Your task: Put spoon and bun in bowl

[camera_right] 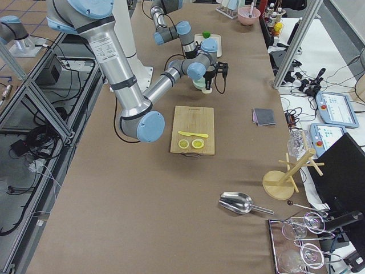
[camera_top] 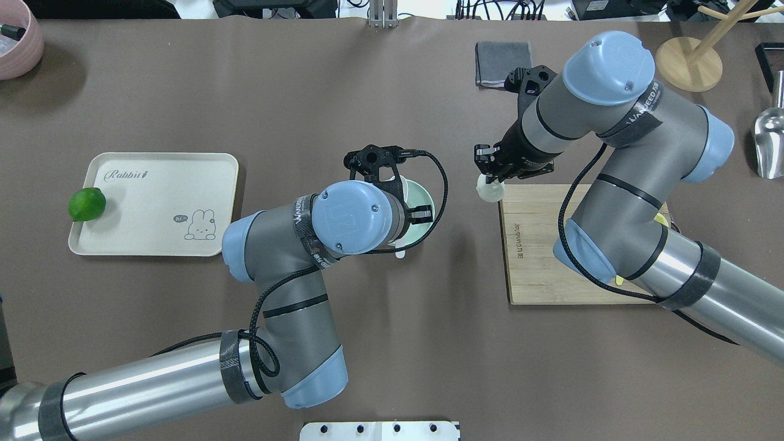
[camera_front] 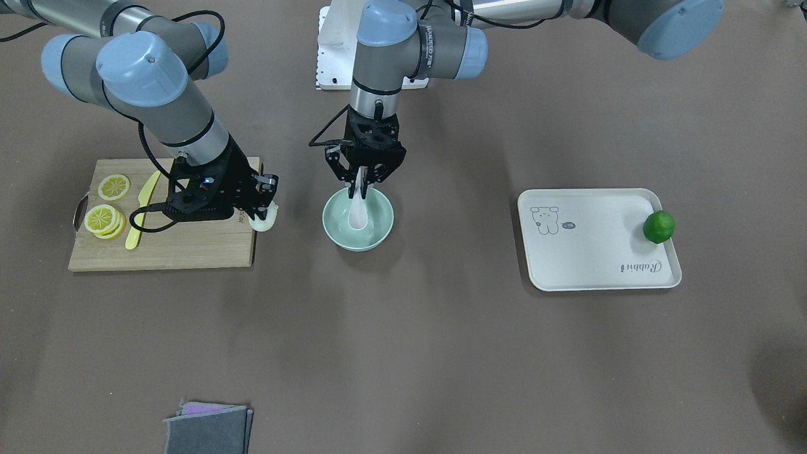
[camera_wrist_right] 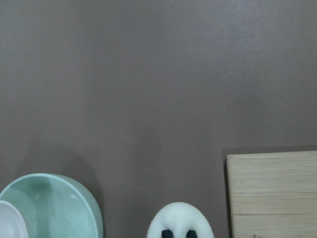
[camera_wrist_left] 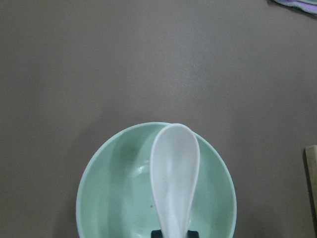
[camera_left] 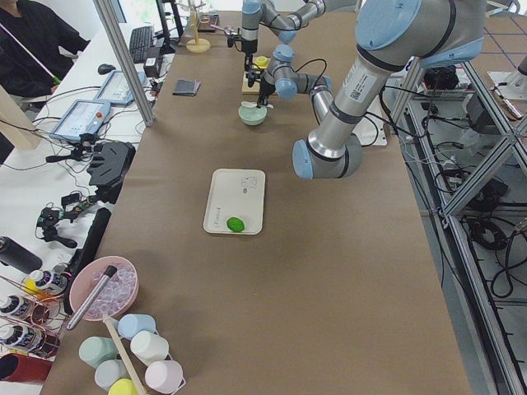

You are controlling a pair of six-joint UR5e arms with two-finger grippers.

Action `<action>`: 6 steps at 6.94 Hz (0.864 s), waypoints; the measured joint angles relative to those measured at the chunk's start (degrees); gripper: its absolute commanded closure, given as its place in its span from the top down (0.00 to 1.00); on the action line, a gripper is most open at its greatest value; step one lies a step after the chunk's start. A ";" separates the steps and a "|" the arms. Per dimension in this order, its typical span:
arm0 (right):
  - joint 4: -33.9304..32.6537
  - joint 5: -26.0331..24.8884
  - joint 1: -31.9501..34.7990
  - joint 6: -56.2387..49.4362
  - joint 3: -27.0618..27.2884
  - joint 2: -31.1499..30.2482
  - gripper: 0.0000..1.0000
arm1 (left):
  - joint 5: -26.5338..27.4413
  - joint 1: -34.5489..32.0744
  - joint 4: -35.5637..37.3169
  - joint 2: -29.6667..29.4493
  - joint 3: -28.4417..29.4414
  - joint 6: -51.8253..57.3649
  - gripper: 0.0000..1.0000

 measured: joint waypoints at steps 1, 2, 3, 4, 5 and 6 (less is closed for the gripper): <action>0.05 -0.03 -0.29 0.73 -0.01 0.87 0.00 | 0.69 -0.02 -0.10 0.08 0.25 0.35 0.53; 0.07 -0.03 -0.42 1.08 -0.02 1.59 0.00 | 1.38 -0.03 -0.15 0.16 0.55 1.18 0.97; 0.08 -0.02 -0.45 1.18 -0.02 1.89 0.00 | 1.70 -0.03 -0.15 0.23 0.66 1.87 0.98; 0.07 -0.03 -0.48 1.21 -0.02 2.27 0.00 | 1.86 -0.03 -0.18 0.26 0.41 2.20 0.98; 0.03 -0.07 -0.60 1.26 -0.02 3.06 0.00 | 1.91 -0.19 -0.23 0.35 -0.22 2.40 0.98; 0.01 -0.13 -0.94 1.42 -0.06 3.96 0.00 | 1.83 -0.90 -0.24 1.02 -1.50 3.82 0.98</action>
